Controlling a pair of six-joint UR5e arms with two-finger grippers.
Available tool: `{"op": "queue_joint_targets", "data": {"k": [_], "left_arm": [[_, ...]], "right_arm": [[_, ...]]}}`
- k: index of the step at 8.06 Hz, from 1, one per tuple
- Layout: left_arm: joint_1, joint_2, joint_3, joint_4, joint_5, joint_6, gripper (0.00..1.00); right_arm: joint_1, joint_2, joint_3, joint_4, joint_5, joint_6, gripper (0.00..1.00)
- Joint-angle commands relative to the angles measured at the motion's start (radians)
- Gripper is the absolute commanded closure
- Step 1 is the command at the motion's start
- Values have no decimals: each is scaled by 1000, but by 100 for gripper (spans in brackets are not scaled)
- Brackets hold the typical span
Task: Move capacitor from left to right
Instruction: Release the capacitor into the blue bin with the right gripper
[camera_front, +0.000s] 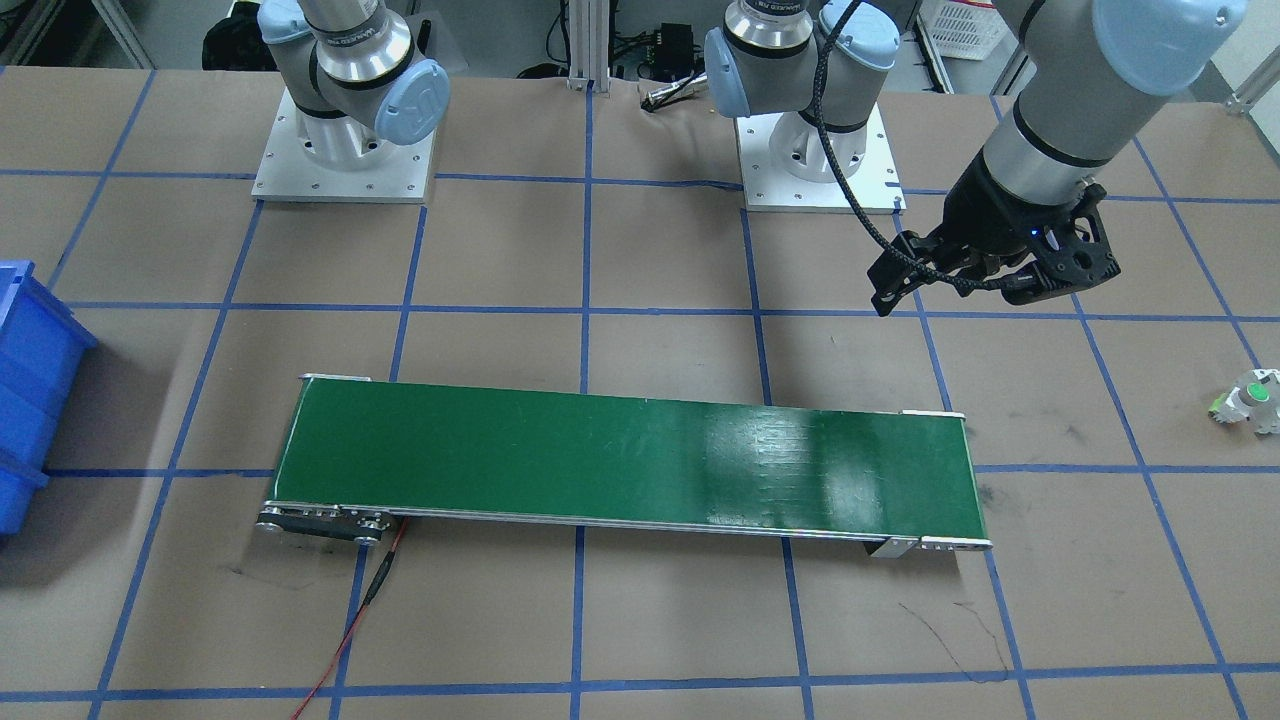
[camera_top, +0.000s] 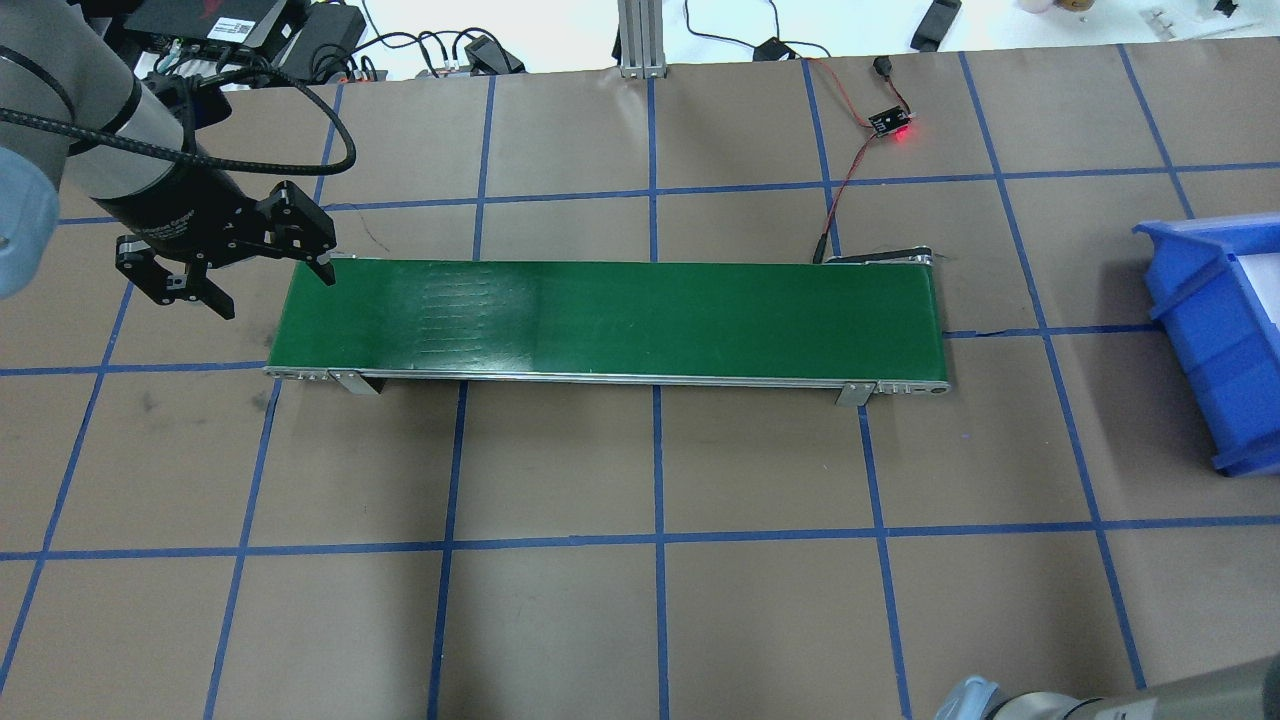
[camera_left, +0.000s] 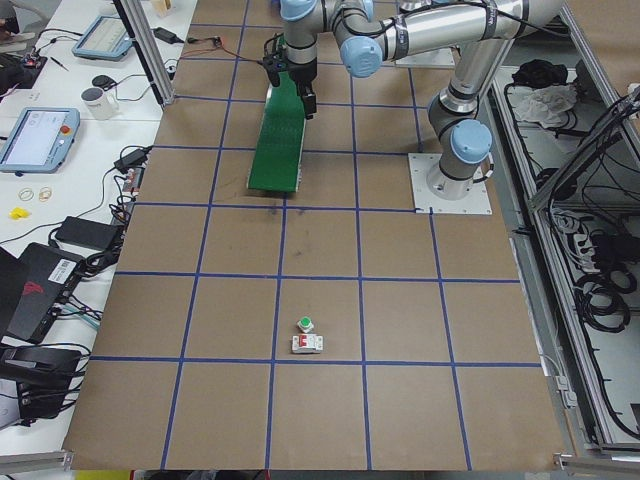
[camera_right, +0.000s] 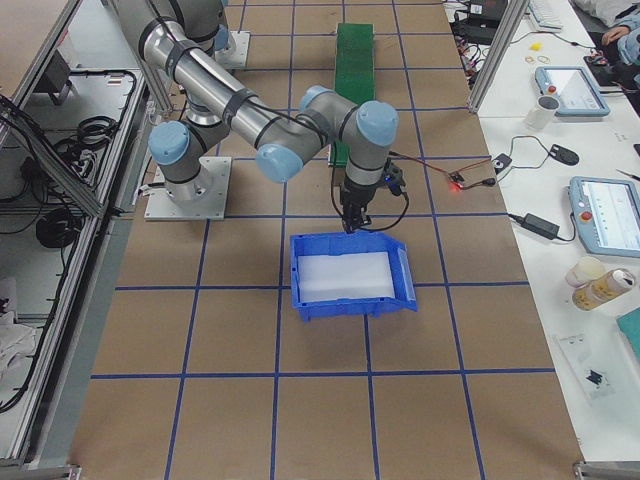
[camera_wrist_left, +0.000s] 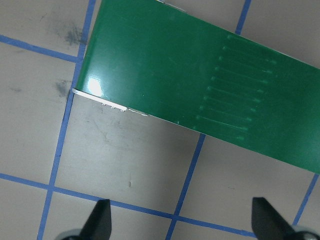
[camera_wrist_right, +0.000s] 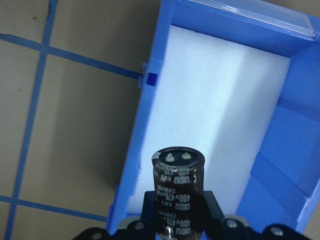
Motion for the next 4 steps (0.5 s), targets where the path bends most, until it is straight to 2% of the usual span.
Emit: {"op": "queue_joint_targets", "data": {"k": [1,3,4], "left_arm": [[0,2,2,-2,3,4,0],[0,5,-4,-5,0,9,0],[0,5,-5,-5,3,9,0]], "right_arm": [[-88,156,23,-225,7,-207,100],[-89,211,49,-246,6,-206,100],[-89,214,50,-246,3,-203,65]]}}
